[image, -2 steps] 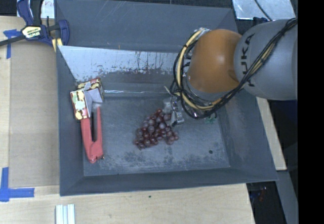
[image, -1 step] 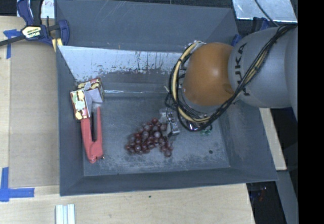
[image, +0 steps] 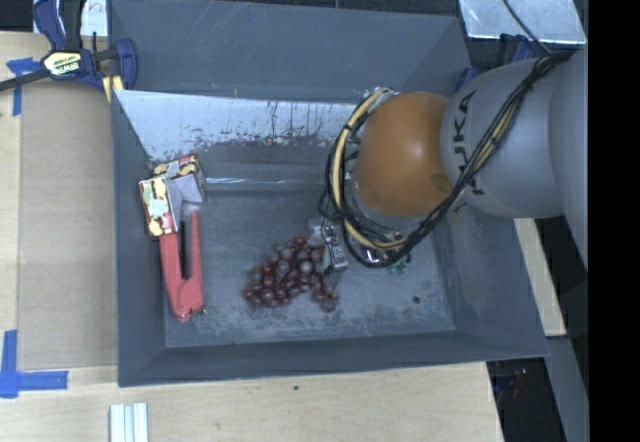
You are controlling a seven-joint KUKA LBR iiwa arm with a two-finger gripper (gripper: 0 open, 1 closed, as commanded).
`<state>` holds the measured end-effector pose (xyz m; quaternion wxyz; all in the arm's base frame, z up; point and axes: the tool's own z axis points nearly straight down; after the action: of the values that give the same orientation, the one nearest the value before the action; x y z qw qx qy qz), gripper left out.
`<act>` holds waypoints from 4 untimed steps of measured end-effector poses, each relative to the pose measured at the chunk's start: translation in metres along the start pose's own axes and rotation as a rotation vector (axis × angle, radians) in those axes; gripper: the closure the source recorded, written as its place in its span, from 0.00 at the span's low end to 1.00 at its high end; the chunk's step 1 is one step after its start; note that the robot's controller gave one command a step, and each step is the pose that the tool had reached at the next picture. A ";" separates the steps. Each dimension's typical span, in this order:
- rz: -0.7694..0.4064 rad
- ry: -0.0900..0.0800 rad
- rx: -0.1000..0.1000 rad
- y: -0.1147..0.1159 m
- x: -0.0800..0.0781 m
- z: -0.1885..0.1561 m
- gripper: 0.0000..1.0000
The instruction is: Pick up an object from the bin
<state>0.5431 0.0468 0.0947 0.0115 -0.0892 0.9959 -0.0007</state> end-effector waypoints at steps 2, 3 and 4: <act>-0.009 -0.005 0.001 0.013 -0.025 -0.044 1.00; -0.003 0.001 0.002 0.039 0.000 -0.049 1.00; -0.024 -0.001 0.003 0.051 0.040 0.025 0.00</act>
Offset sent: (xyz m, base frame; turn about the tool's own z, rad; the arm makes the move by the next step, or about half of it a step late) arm 0.0215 0.0233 0.0000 0.0187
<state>0.4949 0.0902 0.0687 0.0124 -0.1011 0.9948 -0.0025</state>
